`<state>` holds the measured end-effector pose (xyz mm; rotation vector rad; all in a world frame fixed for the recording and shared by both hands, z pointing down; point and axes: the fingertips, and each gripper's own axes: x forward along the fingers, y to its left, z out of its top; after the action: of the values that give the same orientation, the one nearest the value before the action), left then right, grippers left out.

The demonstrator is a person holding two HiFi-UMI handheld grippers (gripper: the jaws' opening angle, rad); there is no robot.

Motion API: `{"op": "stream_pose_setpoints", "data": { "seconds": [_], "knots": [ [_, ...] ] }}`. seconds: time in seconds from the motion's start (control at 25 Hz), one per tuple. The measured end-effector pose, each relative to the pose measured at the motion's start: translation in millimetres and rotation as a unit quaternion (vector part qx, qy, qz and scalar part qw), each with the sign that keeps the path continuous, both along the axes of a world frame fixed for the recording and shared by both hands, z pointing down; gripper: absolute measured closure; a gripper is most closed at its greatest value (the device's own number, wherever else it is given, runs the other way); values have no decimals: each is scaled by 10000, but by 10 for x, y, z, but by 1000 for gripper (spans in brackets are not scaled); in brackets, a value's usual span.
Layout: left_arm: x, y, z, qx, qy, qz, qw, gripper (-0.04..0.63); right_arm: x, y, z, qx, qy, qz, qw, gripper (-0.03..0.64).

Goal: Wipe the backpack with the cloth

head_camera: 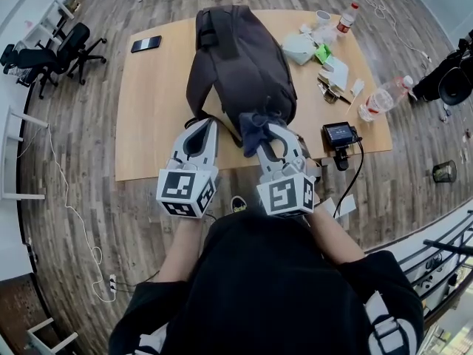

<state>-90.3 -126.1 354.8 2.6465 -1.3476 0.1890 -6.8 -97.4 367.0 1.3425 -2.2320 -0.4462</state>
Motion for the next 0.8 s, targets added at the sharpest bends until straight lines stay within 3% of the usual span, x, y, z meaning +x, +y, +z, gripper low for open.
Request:
{"op": "stream_pose_setpoints", "data": {
  "seconds": [0.12, 0.2, 0.32, 0.6, 0.8],
  "knots": [
    [-24, 18, 7, 0, -27, -4, 10000, 580, 49, -82, -435, 792, 82, 190, 9966, 557],
    [-34, 28, 3, 3, -31, 3, 10000, 580, 35, -240, -671, 1043, 187, 171, 9942, 557],
    [-34, 47, -14, 19, -40, 12, 10000, 580, -30, -524, -885, 829, 146, 10, 9964, 557],
    [-48, 99, -93, 27, -43, 2, 10000, 580, -80, -1105, -1325, 1015, 472, 31, 9937, 557],
    [-78, 129, -91, 13, -40, -46, 10000, 580, -61, -894, -1129, 860, 502, -135, 9949, 557]
  ]
}}
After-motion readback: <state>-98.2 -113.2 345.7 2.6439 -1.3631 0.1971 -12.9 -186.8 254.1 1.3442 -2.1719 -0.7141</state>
